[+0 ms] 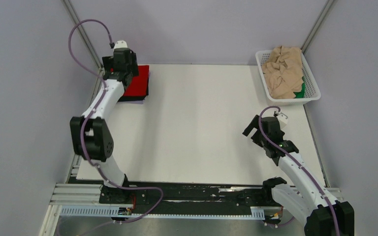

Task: Fold and stack the t-shirts
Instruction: Reset both arms

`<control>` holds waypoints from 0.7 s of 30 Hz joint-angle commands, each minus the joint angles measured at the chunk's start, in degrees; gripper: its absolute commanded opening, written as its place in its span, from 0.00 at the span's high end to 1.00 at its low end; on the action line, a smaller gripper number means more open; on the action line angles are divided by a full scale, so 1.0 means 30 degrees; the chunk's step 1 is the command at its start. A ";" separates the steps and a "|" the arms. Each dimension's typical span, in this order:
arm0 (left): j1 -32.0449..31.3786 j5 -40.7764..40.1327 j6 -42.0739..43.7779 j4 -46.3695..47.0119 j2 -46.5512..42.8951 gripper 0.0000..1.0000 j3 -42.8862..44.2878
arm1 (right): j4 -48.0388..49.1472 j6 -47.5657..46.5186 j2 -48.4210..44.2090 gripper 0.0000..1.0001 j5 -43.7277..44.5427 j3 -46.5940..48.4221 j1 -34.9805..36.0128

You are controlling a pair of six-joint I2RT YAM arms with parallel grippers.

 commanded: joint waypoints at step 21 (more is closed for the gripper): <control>-0.7403 0.1928 -0.7017 0.2733 -1.7745 0.00 -1.9594 | 0.1677 -0.0907 -0.0811 0.00 -0.1361 -0.0537 -0.0073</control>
